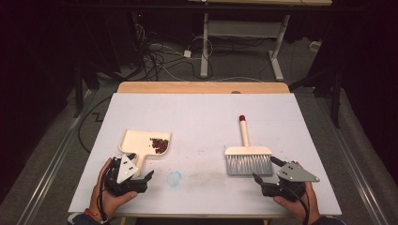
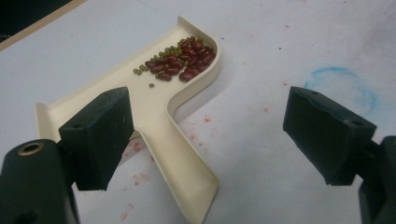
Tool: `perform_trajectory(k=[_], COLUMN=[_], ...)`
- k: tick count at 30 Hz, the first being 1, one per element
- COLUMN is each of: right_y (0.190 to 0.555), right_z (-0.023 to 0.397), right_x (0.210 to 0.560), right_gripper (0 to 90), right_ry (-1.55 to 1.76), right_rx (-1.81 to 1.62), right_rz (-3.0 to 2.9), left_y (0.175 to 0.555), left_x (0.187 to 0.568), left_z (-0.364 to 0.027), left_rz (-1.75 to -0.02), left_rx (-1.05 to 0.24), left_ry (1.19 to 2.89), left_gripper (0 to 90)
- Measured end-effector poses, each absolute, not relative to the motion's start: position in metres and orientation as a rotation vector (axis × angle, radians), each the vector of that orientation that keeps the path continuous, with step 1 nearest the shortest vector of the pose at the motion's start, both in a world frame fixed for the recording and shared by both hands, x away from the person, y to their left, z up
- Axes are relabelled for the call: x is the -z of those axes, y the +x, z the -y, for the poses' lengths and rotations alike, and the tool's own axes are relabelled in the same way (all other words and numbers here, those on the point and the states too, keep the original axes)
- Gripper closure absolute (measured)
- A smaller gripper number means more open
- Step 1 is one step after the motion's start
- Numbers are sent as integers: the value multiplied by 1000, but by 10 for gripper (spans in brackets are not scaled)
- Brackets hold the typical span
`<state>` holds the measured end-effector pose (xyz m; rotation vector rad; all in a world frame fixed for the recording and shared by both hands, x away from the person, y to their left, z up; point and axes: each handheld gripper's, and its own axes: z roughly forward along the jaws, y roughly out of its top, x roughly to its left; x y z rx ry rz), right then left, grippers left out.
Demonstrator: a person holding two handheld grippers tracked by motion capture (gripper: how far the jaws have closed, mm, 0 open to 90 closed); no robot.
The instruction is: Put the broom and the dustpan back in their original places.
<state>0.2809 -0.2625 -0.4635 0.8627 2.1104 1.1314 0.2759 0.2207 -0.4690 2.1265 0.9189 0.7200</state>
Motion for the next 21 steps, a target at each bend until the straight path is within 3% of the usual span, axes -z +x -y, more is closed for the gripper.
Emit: perform_trajectory(k=[21], right_y=[280], right_z=[265], right_x=[458], right_gripper=[172], right_ry=[858], right_rx=[-1153], right_rz=[-2082], left_y=[274], left_x=[470], left_z=[-219], left_rz=[-893], left_rx=[-726], left_ry=[2151], left_gripper=[158])
